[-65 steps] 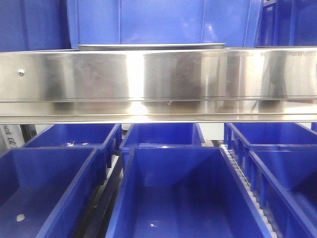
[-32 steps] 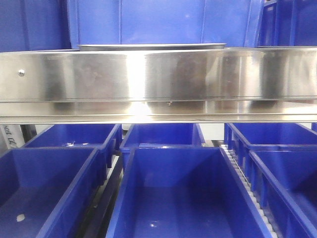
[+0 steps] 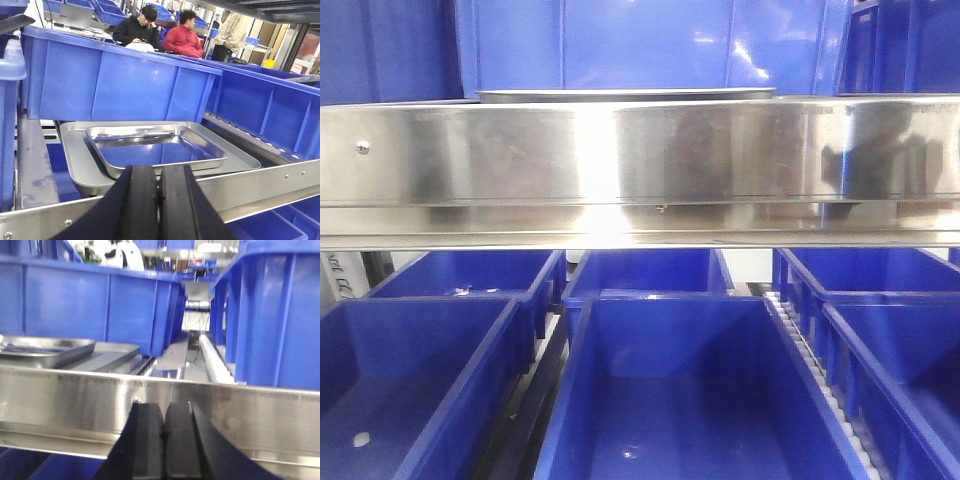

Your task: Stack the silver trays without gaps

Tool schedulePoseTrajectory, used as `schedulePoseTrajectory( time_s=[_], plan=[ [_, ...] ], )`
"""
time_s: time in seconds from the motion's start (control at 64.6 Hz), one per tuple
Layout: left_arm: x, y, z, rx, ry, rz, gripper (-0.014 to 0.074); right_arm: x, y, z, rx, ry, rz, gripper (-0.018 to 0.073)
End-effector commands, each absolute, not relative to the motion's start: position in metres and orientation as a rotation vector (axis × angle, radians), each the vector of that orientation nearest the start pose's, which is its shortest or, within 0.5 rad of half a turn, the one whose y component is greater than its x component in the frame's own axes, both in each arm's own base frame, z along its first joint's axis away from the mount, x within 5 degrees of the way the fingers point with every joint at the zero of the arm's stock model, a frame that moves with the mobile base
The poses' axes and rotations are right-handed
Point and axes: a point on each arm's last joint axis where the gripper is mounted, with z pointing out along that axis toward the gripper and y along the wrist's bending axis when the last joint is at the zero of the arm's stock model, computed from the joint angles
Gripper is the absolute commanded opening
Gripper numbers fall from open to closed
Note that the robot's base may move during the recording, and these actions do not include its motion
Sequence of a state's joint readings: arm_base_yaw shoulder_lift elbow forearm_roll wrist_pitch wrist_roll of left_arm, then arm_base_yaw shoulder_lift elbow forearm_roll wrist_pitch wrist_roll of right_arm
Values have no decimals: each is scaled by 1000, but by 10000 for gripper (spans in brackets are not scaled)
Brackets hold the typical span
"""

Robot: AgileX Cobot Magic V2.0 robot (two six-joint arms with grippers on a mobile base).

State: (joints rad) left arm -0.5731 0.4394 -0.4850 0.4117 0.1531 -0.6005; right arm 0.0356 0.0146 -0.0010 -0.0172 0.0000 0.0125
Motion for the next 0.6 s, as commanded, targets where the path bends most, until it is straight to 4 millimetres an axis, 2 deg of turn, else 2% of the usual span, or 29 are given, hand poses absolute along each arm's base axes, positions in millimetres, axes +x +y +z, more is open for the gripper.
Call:
schedulePoseTrajectory(
  time_s=[0.0, 0.588],
  plan=[
    [83, -48, 334, 261, 1565, -554, -4, 56, 2, 209, -28, 1533, 18, -81],
    [83, -48, 334, 261, 1565, -554, -4, 56, 2, 208, -27, 1546, 19, -81]
  ],
)
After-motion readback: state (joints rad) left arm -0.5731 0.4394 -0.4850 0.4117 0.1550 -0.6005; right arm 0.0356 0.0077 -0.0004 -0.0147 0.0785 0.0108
